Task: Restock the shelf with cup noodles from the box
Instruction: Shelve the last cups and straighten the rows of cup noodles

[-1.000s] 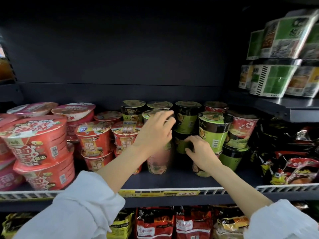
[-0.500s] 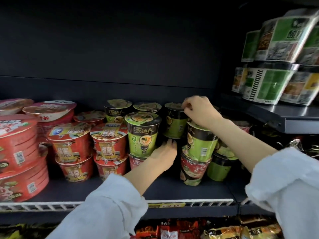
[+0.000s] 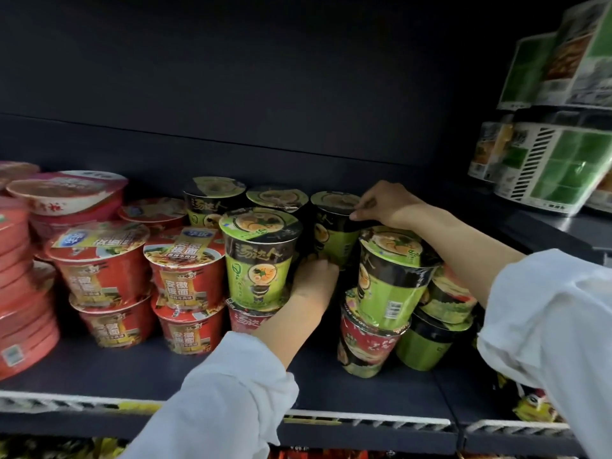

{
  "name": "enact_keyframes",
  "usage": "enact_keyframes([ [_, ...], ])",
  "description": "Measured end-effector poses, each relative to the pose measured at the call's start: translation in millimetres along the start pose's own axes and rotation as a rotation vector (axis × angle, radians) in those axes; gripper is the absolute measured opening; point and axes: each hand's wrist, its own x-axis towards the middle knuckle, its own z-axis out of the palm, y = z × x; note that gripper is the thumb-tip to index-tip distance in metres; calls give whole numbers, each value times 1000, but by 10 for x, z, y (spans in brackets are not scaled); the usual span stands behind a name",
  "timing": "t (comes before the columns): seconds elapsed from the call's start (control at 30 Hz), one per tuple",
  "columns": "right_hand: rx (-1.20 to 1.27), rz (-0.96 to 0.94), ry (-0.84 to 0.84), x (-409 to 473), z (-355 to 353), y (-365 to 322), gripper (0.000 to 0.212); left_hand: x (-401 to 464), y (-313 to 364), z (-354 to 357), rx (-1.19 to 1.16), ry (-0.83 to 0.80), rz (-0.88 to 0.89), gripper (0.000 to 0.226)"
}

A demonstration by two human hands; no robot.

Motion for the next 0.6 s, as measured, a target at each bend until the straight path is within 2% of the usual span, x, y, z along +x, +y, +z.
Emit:
enact_keyframes([
  [0.17,11,-55,-17,95,31,-12,31,-45,21,-176,143,38,124,17],
  [0.23,36,-77,-11,116,26,7,31,-35,24,-209,191,92,127,19],
  [0.3,44,-86,-11,117,20,20,32,-3,66,-142,149,42,147,20],
  [0.33,39,-82,-11,120,20,23,35,8,72,-80,125,125,171,25],
  [0.4,-9,-70,-17,130,33,17,45,28,63,-28,68,147,143,28],
  [0.5,-123,-91,-23,163,101,9,46,28,18,-6,58,27,81,31],
  [0.6,-86,-119,-73,164,134,4,59,21,-46,-10,18,24,26,31],
])
